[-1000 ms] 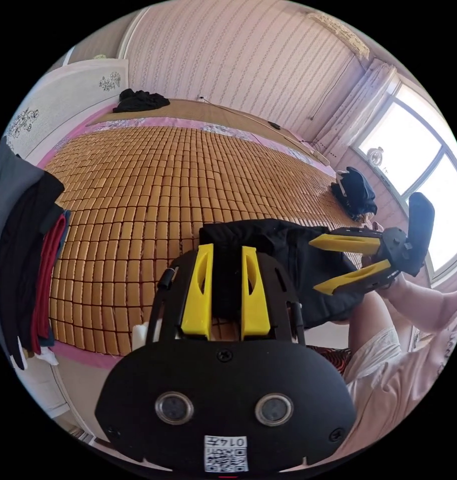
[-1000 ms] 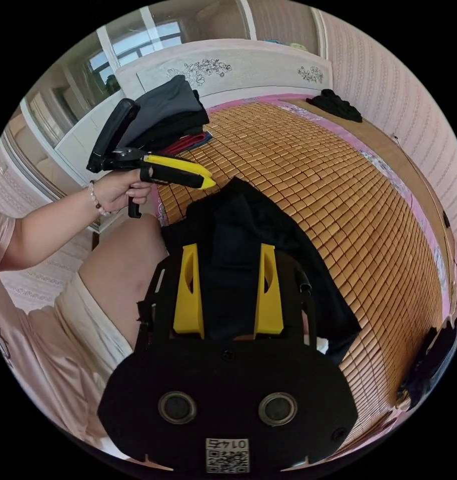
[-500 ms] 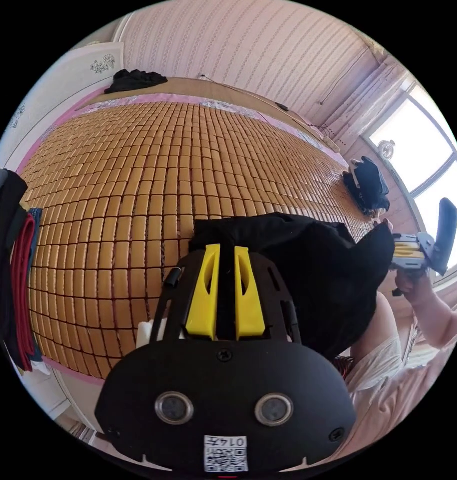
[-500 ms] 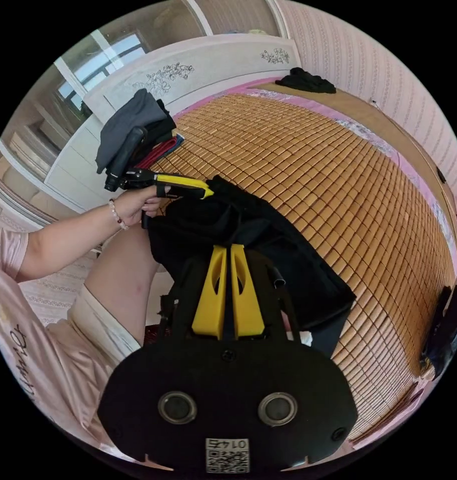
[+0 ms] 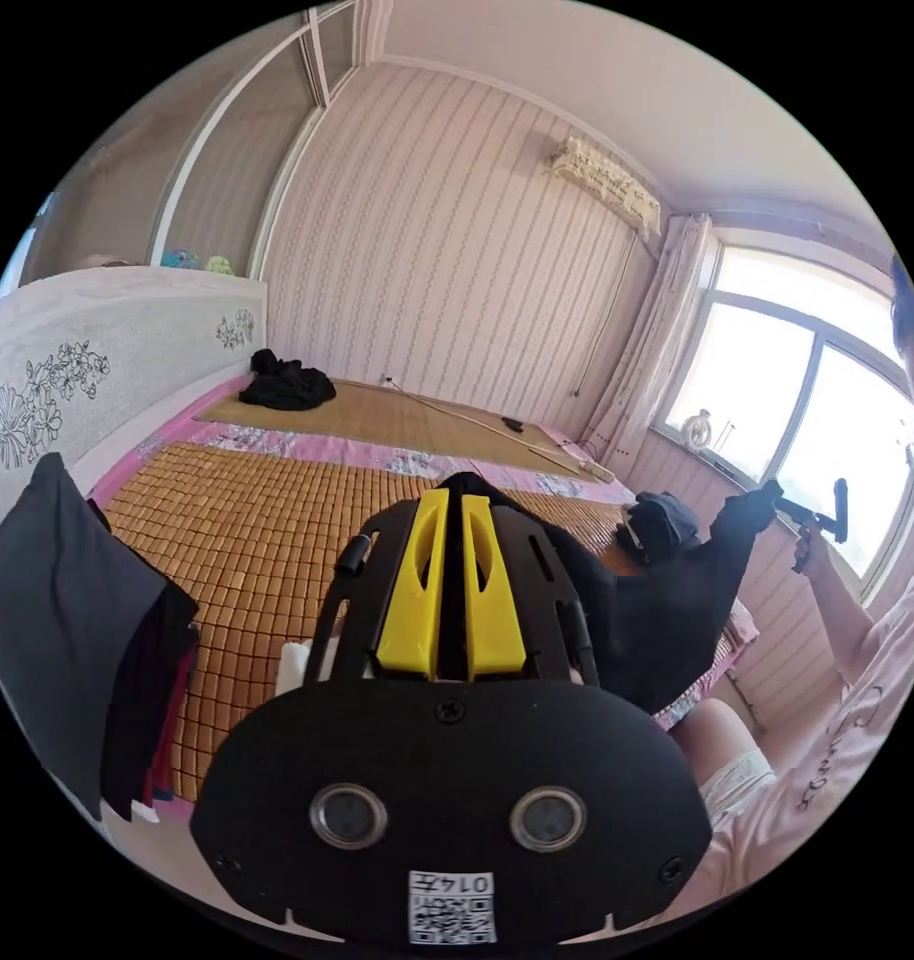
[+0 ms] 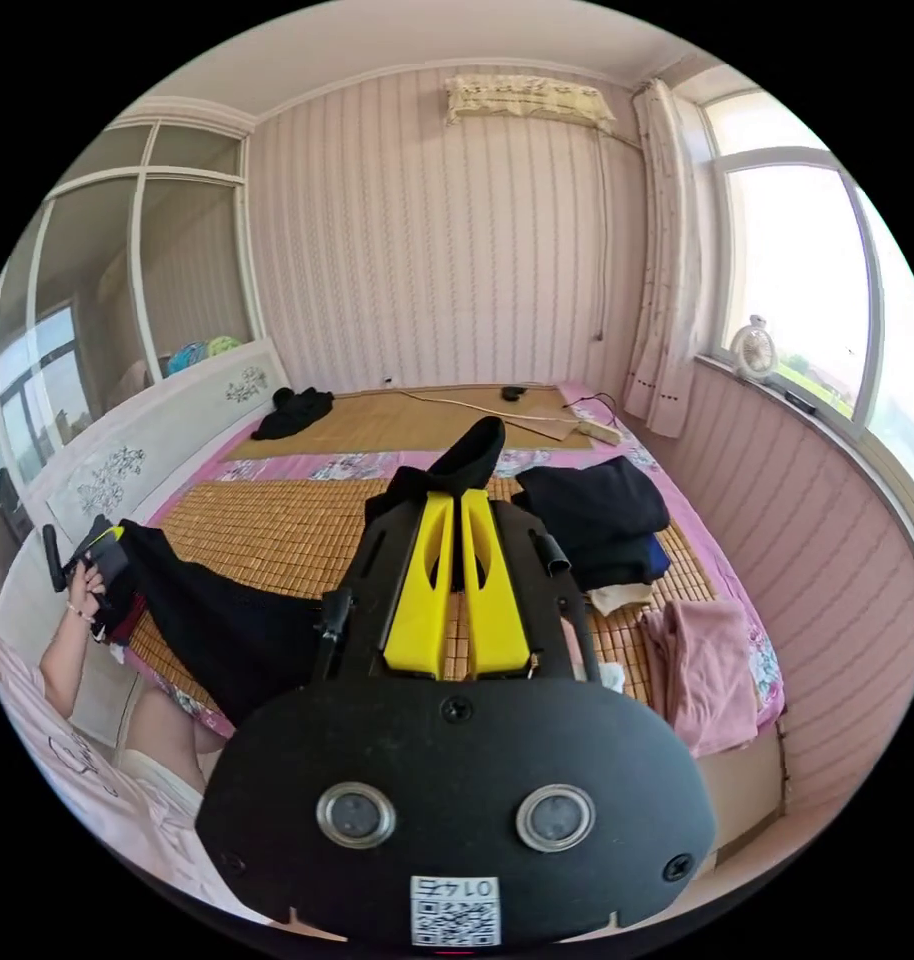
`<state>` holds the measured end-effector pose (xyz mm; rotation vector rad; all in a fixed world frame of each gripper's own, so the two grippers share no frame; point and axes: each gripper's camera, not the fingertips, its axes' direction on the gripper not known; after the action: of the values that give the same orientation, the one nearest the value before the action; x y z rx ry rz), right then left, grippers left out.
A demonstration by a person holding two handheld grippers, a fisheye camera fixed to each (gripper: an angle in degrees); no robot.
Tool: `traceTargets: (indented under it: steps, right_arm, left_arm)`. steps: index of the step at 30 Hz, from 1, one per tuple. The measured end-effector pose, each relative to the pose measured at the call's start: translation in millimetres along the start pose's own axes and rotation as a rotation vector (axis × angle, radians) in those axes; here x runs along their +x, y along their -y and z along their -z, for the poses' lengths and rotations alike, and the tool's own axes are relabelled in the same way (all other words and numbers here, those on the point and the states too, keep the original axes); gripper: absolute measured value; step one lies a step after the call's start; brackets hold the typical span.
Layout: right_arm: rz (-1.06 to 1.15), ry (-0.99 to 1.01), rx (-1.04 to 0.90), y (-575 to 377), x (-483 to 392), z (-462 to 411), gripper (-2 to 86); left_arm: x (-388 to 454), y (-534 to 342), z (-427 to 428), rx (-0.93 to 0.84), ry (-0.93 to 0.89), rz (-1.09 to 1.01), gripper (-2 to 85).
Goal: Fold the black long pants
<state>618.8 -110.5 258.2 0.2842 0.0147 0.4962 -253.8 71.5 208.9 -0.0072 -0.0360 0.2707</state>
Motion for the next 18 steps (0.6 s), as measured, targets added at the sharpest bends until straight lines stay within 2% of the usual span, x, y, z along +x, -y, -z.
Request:
traceTargets:
  steps: [5, 8, 10, 12, 15, 18]
  right_arm:
    - [-0.101, -0.037, -0.055, -32.6, 53.7, 6.4, -0.6]
    - [-0.223, -0.034, -0.128, -73.6, 86.6, -8.2, -0.7]
    - [-0.299, 0.013, -0.236, -108.0, 102.5, -26.8, -0.7]
    - [-0.346, 0.015, -0.285, -128.9, 108.2, -36.2, -0.7]
    - [-0.422, 0.064, -0.324, -142.8, 116.0, -40.6, -0.8]
    - [-0.382, 0.070, -0.300, -124.9, 113.8, -31.3, -0.8]
  left_arm:
    - [-32.3, -19.9, 49.3, -0.056, 0.173, 0.021, 0.5]
    - [-67.3, -59.7, 50.4, -0.187, 0.208, 0.151, 1.2]
    - [-91.2, -94.0, 35.1, -0.368, 0.230, 0.251, 0.9]
    - [-99.3, -113.7, 30.5, -0.424, 0.217, 0.306, 0.4]
    - [-95.2, -114.5, 42.0, -0.369, 0.205, 0.323, -0.3]
    - [-84.6, -85.9, 56.8, -0.304, 0.181, 0.270, -0.6]
